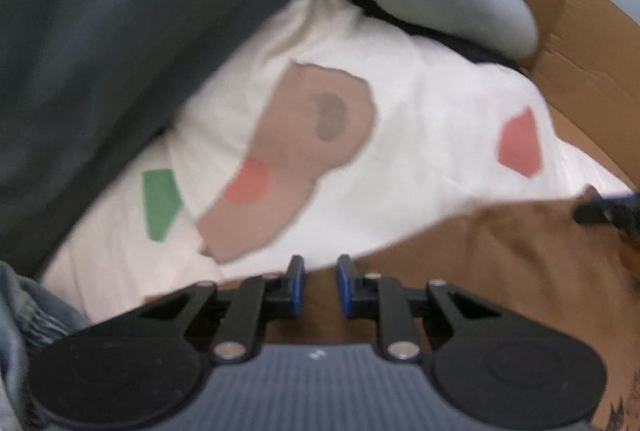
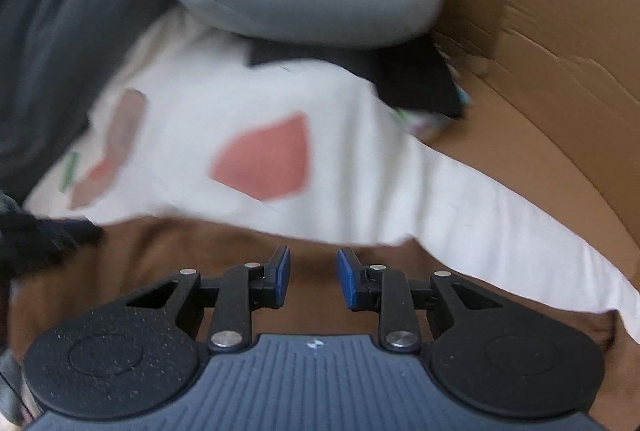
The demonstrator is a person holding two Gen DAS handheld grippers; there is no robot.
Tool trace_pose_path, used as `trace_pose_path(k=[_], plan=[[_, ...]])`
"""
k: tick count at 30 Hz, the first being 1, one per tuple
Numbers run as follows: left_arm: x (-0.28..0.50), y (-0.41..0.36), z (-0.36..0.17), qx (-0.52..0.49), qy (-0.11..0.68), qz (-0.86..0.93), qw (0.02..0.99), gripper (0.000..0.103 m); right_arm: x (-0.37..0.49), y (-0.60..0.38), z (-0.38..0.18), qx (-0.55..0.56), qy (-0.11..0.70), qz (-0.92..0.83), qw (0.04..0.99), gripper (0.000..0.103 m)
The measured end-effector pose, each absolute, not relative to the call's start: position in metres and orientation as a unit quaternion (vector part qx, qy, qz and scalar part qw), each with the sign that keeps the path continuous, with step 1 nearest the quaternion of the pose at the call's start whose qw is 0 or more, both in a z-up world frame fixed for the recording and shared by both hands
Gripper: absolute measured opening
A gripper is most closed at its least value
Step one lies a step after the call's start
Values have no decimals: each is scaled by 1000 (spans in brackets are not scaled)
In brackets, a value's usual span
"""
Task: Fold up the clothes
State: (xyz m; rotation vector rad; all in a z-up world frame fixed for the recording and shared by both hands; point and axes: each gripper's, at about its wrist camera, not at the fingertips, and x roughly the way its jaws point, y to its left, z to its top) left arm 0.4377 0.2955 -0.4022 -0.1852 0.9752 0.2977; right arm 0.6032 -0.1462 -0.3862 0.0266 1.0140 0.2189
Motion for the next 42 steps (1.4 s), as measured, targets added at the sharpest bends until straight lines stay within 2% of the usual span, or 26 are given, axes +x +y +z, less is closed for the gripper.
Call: trace_pose_path(k=[11,19,21,26,28,32,37,42], plan=[[439,276,-378,-101,441,94,887,20,617,-152,-411,-3,501,75,862,31],[468,237,-396,-86,456,58,884,20,630,-146,-416,5,505,58,861,31],[476,234,-403,-78,465,69,879,22,637,-149,-416,20,512,53,857,34],[483,244,-402,-113,473,83,870,24,648,-158,-412,50,528,54,846,34],[482,248,-394,-124,469,93,870,29,647,-165,-401,66,526,57,846,34],[474,255,-368,-124,453,118,875,29,634,-186,-367,91,509,65,854,42],[448,252,-328,-131,461,123,869,35,601,-223,-316,76,509,59,855,43],[406,250,-266,-145,466,131,863,49,541,-272,-231,62,505,45,859,60]])
